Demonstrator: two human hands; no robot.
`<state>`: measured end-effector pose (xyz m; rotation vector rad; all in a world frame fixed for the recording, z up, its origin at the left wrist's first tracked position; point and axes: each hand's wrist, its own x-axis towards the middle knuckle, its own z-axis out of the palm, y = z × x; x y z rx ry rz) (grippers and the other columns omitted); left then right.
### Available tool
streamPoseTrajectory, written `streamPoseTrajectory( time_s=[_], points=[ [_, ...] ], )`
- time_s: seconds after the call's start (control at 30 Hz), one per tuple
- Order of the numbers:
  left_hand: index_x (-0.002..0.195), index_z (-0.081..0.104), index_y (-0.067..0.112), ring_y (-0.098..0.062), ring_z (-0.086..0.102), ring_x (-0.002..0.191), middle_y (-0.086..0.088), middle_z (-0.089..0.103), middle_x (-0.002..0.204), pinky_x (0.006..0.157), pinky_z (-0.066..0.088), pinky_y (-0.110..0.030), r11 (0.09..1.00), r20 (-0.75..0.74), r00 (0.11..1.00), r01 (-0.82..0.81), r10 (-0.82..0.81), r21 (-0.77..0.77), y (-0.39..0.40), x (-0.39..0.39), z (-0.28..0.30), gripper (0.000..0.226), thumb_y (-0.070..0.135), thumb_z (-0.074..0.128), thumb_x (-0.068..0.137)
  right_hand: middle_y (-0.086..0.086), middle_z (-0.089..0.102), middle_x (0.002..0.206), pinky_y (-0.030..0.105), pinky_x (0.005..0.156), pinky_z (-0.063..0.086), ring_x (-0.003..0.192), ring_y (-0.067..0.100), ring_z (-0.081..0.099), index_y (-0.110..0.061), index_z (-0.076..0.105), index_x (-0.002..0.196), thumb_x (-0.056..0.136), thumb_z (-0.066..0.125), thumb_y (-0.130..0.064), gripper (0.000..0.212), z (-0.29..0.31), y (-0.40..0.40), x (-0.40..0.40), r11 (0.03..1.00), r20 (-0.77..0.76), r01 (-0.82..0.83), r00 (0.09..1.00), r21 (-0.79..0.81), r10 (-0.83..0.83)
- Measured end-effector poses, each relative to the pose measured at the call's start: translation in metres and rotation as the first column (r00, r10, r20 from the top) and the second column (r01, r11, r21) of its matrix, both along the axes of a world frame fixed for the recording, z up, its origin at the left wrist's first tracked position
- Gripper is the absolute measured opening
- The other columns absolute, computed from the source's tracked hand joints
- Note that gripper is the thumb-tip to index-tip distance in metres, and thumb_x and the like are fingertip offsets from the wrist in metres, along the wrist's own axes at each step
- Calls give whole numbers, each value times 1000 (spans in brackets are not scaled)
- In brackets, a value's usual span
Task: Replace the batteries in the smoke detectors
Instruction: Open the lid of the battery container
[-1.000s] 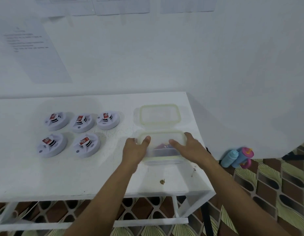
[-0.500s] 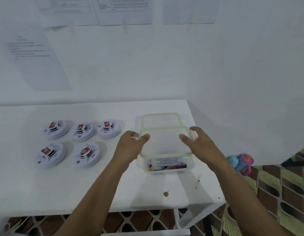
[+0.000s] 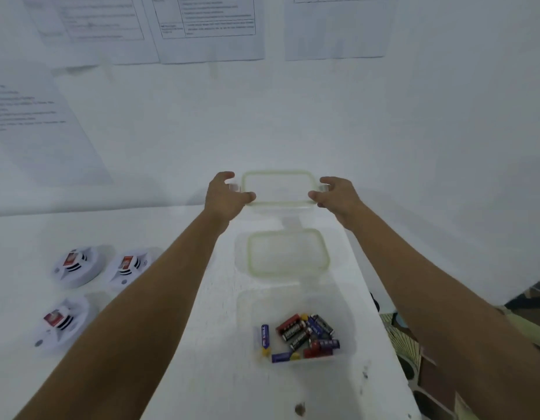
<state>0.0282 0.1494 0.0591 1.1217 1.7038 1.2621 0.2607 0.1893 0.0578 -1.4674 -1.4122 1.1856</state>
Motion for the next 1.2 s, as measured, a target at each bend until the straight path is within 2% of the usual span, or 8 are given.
streamPoseTrajectory(
  time_s=[0.1, 0.27, 0.47, 0.67, 0.8, 0.87, 1.0, 1.2],
  points=[
    [133, 49, 15, -33, 62, 108, -12, 55, 127, 93, 53, -48, 997, -63, 996, -60, 56, -55, 33, 0, -25, 68, 13, 81, 73, 18, 45, 145, 41, 104, 47, 103, 20, 53, -4, 48, 138, 83, 74, -4, 61, -19, 34, -6, 1000, 55, -6, 998, -17, 6],
    [134, 47, 9, -40, 60, 112, -16, 55, 130, 96, 49, -53, 986, -186, 981, -84, 56, -146, 67, -2, -66, 59, 14, 72, 81, 18, 49, 141, 44, 101, 49, 111, 31, 59, -9, 50, 137, 80, 76, -6, 62, -64, 77, -8, 991, 145, -14, 989, -135, 34],
    [139, 42, 7, -26, 47, 128, -11, 50, 139, 104, 34, -28, 957, -446, 893, -70, -67, -282, 70, -3, -99, 59, 19, 66, 87, 13, 48, 144, 34, 107, 41, 127, 25, 51, -9, 51, 137, 82, 73, -9, 60, -93, 76, -12, 986, 279, -59, 955, -158, 102],
    [138, 43, 6, -28, 47, 128, -14, 51, 138, 103, 32, -28, 956, -523, 847, -69, -95, -286, 62, -2, -101, 59, 28, 66, 89, 14, 47, 142, 33, 103, 42, 126, 28, 51, -11, 55, 132, 81, 73, -16, 54, -104, 73, -12, 992, 397, -57, 913, -110, 96],
    [137, 47, 10, -26, 51, 122, -10, 52, 137, 98, 37, -27, 959, -396, 918, -120, 10, -256, 37, 5, -86, 51, 36, 56, 93, 11, 52, 135, 34, 93, 46, 114, 25, 55, -9, 56, 129, 90, 63, -26, 43, -96, 56, -3, 989, 296, 27, 955, -143, 17],
    [132, 50, 12, -26, 55, 113, -8, 54, 131, 99, 46, -36, 946, -282, 959, -102, 12, -307, 13, 12, -83, 51, 46, 50, 94, 7, 59, 119, 35, 82, 51, 99, 22, 56, -8, 58, 125, 95, 55, -31, 38, -87, 38, 5, 986, 224, 46, 975, -163, -8],
    [111, 53, 12, -19, 57, 90, -3, 56, 107, 68, 58, -36, 907, -118, 992, -9, -45, -422, -36, 29, -81, 49, 57, 43, 95, 1, 54, 91, 31, 68, 48, 83, 19, 55, -7, 57, 105, 99, 44, -47, 42, -81, -9, 14, 983, 286, -4, 957, -184, 57],
    [111, 53, 6, -19, 58, 69, -5, 57, 97, 50, 50, -28, 918, -182, 982, -29, -48, -397, -45, 39, -82, 63, 65, 47, 88, 7, 54, 107, 30, 68, 46, 91, 22, 53, -4, 51, 114, 93, 43, -64, 64, -94, -41, 1, 990, 338, -10, 939, -139, 56]
  ],
)
